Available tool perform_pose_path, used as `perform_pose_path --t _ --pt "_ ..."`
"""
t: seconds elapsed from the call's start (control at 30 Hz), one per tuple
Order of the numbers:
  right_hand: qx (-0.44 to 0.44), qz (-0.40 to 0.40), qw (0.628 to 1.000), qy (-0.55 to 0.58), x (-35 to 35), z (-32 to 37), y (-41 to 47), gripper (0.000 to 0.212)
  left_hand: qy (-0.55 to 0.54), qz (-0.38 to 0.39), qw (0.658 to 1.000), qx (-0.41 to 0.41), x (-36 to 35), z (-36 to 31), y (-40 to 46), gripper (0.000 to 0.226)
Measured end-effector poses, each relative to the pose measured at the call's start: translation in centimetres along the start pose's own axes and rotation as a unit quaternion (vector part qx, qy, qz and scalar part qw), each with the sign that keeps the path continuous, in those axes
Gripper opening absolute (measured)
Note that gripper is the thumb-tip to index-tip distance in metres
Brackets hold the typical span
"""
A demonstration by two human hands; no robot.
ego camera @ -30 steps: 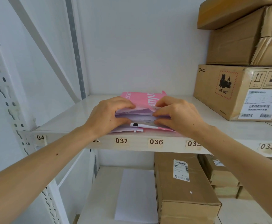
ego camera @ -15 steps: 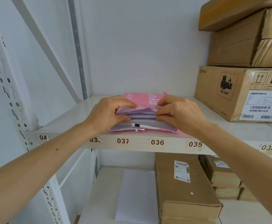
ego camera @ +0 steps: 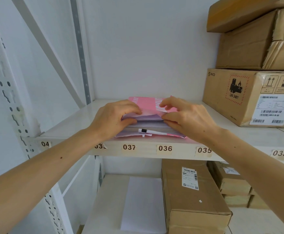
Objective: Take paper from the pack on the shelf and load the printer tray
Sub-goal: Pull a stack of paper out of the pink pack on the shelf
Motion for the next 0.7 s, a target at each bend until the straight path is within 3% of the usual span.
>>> perform_pose_path --t 0.1,0.3,0.47,0.7 --pt "0.035 0.001 0.999 -0.040 -0.1 0.3 0.0 0.005 -0.002 0.006 1.000 -0.006 0.0 0.1 0.0 0.021" --pt "0.087 -0.006 0.992 -0.089 -0.3 0.6 0.1 0.011 0.017 0.006 0.999 -0.032 0.3 -0.2 0.0 0.014" --pt "0.081 -0.022 0.991 -0.103 -0.5 0.3 0.3 0.015 0.115 -0.013 0.988 -0.102 1.0 -0.9 -0.1 0.003" --pt "0.089 -0.069 0.989 -0.100 -1.3 0.6 -0.1 0.016 0.141 -0.008 0.982 -0.129 1.5 -1.2 -0.6 0.018"
Point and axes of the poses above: each hand's wrist, its own y-axis towards the middle knuckle, its own x-axis out of the back of the hand, z = x × y, the point moved 3 cm from there along y, towards the middle knuckle, and after that the axes turned 4 degrees about -z, right-handed, at the moved point
